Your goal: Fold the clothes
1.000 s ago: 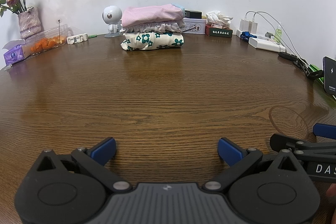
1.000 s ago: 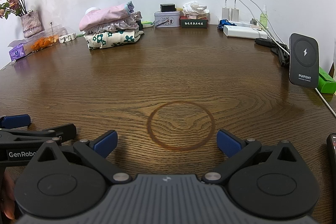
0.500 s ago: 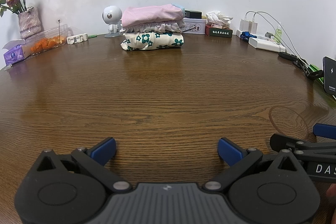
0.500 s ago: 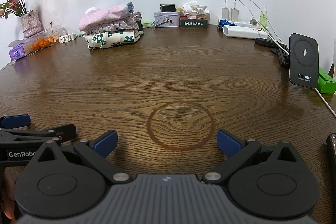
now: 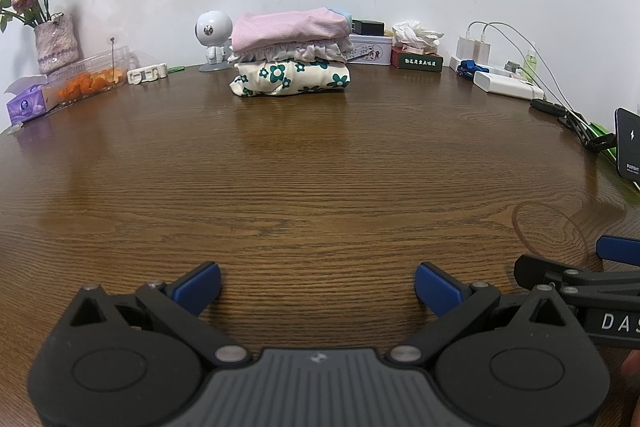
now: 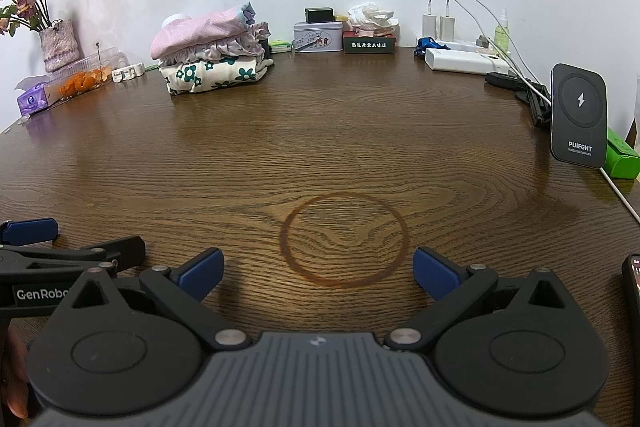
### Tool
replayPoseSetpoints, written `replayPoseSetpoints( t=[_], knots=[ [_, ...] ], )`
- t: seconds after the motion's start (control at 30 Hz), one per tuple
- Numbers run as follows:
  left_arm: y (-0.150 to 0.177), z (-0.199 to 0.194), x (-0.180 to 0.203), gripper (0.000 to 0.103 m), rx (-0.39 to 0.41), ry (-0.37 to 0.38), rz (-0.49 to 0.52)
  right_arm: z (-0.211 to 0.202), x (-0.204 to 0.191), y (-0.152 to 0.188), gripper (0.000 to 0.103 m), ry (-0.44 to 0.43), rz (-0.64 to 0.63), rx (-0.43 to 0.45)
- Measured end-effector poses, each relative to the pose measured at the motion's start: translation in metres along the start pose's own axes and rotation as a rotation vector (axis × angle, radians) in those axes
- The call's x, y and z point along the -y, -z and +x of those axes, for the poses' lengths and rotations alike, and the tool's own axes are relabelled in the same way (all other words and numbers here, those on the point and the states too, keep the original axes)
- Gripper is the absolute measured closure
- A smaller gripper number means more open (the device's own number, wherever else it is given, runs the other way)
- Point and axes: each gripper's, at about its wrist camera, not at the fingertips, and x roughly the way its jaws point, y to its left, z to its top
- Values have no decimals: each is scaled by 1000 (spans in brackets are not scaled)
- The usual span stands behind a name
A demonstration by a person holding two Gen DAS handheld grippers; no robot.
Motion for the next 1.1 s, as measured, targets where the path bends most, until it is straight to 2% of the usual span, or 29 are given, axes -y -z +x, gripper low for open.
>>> replayPoseSetpoints(
  t=[1.1],
  knots=[
    [-4,1,-1,0,0,1,0,0,0,0,0,3,-1,0]
  ],
)
